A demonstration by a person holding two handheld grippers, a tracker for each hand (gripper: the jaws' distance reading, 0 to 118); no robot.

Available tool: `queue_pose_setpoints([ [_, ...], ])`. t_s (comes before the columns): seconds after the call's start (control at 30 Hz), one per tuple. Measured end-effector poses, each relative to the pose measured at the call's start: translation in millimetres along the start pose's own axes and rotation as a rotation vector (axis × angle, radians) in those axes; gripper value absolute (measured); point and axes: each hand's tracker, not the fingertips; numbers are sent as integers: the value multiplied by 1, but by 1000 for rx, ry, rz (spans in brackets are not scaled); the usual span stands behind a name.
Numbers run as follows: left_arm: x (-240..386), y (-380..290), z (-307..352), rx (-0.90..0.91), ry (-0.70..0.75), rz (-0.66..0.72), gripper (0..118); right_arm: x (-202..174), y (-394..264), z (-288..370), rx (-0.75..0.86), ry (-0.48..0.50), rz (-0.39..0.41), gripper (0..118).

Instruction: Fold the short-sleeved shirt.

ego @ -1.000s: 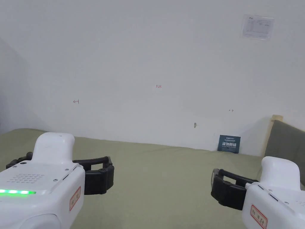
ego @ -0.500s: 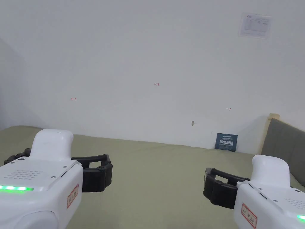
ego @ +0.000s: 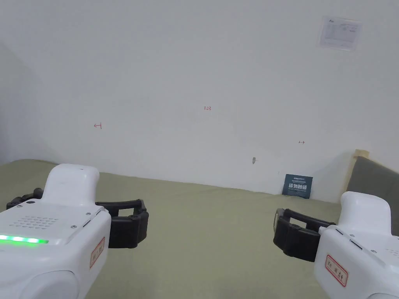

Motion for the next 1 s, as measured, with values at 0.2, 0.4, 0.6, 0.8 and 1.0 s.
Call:
queue_pose_setpoints([
  [0.2, -2, 0, -8, -1, 10, -6, 118, -2, -3, -11, -8, -4, 13, 118],
  [0.4, -4, -3, -19, -25, 1, -1, 118, 0, -9, -23, -30, 44, -13, 118],
  [0.6, -6, -6, -29, -36, -3, 3, 118, -1, -15, -37, -33, 43, -14, 118],
  [0.8, -12, -8, -42, -45, 13, 4, 118, 0, -18, -54, -69, 41, -8, 118],
  [1.0, -14, -12, -53, -52, 18, 3, 118, 4, -23, -68, -133, 109, -80, 118],
])
